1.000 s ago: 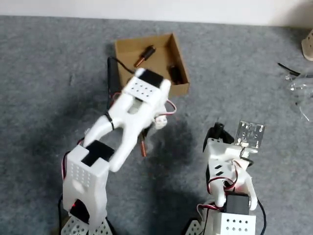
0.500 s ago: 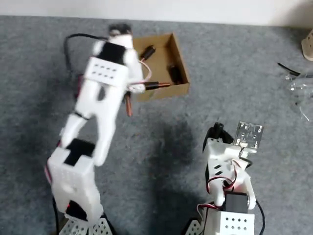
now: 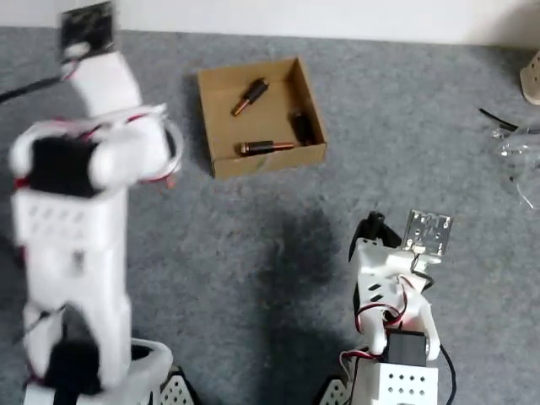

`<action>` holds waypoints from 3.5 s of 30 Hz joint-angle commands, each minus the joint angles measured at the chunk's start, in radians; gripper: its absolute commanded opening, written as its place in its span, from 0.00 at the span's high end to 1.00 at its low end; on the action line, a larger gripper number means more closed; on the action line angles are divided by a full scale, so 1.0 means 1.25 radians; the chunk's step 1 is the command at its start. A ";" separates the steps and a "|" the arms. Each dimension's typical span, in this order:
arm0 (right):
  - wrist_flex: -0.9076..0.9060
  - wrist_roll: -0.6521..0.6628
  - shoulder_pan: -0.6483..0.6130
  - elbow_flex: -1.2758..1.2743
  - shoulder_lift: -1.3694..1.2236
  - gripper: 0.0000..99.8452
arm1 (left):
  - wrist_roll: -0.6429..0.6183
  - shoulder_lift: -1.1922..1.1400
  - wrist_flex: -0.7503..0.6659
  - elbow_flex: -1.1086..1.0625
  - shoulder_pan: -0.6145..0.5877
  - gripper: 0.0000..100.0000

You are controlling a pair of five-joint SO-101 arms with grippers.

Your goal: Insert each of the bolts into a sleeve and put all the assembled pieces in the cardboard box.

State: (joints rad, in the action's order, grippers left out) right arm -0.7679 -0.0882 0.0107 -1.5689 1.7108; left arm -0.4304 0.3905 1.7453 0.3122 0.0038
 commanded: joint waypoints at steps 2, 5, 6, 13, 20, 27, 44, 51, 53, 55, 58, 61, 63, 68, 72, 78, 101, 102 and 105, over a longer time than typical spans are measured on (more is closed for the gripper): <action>0.028 -0.006 -0.007 -0.009 0.009 1.00 | 0.004 0.195 -0.002 -0.134 -0.050 1.00; 0.029 -0.005 -0.007 -0.014 0.009 1.00 | 0.004 0.292 -0.005 -0.251 -0.057 1.00; 0.029 -0.006 -0.008 -0.015 0.009 1.00 | 0.004 0.323 -0.005 -0.289 -0.057 1.00; 0.048 -0.002 -0.037 -0.029 0.009 1.00 | 0.004 0.554 -0.006 -0.546 -0.057 1.00; 0.050 -0.001 -0.037 -0.036 0.009 1.00 | 0.069 0.841 -0.095 -0.792 -0.057 1.00; 0.051 -0.001 -0.037 -0.036 0.009 1.00 | 0.077 1.089 -0.164 -0.943 -0.057 1.00; 0.051 0.065 -0.256 -0.034 0.009 1.00 | 0.071 1.151 -0.833 -1.325 -0.056 1.00; 0.161 0.065 -0.429 -0.030 0.009 1.00 | -0.125 1.151 -0.987 -1.315 -0.051 1.00; 0.191 0.065 -0.468 -0.030 0.009 1.00 | -0.174 1.151 -0.984 -1.316 -0.051 1.00; 0.209 0.065 -0.490 -0.029 0.009 1.00 | -0.174 1.151 -0.977 -1.312 -0.051 1.00; 0.226 0.065 -0.528 -0.029 0.009 1.00 | -0.177 1.151 -0.976 -1.315 -0.026 1.00; 0.224 0.106 -0.579 -0.029 0.009 1.00 | -0.177 1.151 -0.943 -1.313 0.040 1.00; 0.224 0.183 -0.612 -0.031 0.009 1.00 | -0.174 1.151 -0.895 -1.303 0.090 1.00; 0.228 0.285 -0.643 -0.036 0.009 1.00 | -0.172 1.151 -0.765 -1.240 0.168 0.99; 0.228 0.285 -0.639 -0.036 0.009 1.00 | -0.168 1.151 -0.738 -1.231 0.185 0.99; 0.225 0.288 -0.638 -0.039 0.009 1.00 | -0.093 1.151 -0.732 -1.235 0.185 0.99; 0.226 0.290 -0.638 -0.066 0.010 1.00 | -0.091 1.151 -0.761 -1.368 0.284 0.99; 0.226 0.290 -0.635 -0.066 0.010 1.00 | -0.091 1.151 -0.761 -1.382 0.284 0.99; 0.226 0.286 -0.606 -0.066 0.010 1.00 | -0.058 1.151 -0.762 -1.413 0.288 0.99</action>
State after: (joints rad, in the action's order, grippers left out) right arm -0.5163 0.2647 -0.7795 -1.6609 1.7093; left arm -0.5363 1.8159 0.8186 -1.4477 0.3460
